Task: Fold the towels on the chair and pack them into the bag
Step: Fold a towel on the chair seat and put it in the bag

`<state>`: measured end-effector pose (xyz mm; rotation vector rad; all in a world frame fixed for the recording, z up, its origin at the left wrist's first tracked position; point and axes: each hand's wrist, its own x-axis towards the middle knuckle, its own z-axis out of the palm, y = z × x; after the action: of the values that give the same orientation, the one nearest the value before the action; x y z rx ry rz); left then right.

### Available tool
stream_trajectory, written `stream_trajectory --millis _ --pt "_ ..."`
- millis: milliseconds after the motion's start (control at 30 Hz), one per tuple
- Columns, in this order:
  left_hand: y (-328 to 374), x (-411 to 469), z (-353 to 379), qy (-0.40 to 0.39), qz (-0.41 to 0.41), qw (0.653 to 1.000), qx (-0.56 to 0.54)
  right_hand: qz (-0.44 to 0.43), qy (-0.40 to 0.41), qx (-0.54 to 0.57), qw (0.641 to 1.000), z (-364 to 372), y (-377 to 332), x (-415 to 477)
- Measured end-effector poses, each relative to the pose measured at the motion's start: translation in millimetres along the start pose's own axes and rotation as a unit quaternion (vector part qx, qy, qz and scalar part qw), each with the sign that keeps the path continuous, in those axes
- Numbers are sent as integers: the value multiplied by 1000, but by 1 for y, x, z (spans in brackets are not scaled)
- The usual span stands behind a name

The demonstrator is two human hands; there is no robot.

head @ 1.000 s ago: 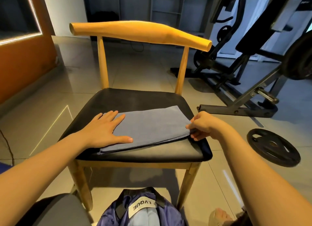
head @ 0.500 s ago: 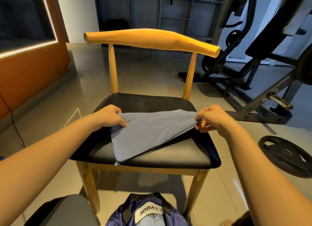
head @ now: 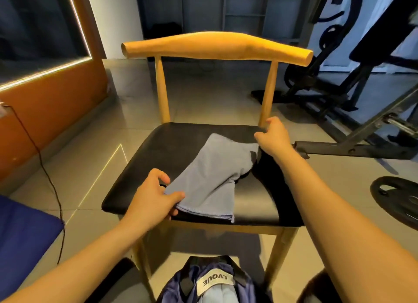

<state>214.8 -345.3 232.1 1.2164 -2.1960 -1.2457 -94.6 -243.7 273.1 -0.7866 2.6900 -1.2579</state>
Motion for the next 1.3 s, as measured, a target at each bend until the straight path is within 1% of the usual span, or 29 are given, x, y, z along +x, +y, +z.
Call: stream_trajectory --millis 33,100,167,233,300,333,367,533,633,700,767,867,933,1000,1100,1200,1300 --pt "1 2 -2 11 8 1000 15 -33 -7 -32 999 5 -1 -10" --pt "2 8 -7 25 9 1000 11 -89 -19 -77 993 9 -11 -37" --pt "1 14 -12 31 -2 999 -28 -106 -73 -105 986 5 -23 -65" --pt "-1 16 -15 17 -20 997 -67 -62 -177 -106 976 -7 -30 -95" --pt "-2 16 -18 -3 -26 997 -78 21 -297 -95 950 -16 -28 -120" --pt "-3 16 -19 -13 -25 997 -78 58 -332 -86 937 -17 -25 -130" --pt "-2 15 -21 -22 -23 996 -78 83 -346 -76 932 -17 -23 -139" --pt "-2 9 -22 -34 -19 996 -76 127 -301 2 945 -7 -10 -165" --pt "-5 5 -20 -25 -23 996 -86 158 -259 116 946 2 -12 -183" --pt "-7 3 -20 -20 -23 996 -87 175 -218 194 940 15 -15 -195" --pt "-8 2 -21 -21 -24 995 -93 191 -178 268 927 32 -16 -201" --pt "-9 0 -20 -21 -25 994 -102 209 -143 338 907 44 -19 -204" --pt "-9 -2 -19 -12 -15 995 -99 200 -126 340 910 43 -18 -205" --pt "-9 -7 -18 -14 8 995 -97 169 -102 309 930 34 -17 -207" --pt "-14 -15 -12 -60 69 994 -64 114 -65 250 959 18 -11 -209" --pt "-19 -22 -5 -99 113 988 -40 110 -67 232 964 3 3 -215" --pt "-21 -27 -1 -128 136 981 -49 126 -96 235 959 -11 21 -224"
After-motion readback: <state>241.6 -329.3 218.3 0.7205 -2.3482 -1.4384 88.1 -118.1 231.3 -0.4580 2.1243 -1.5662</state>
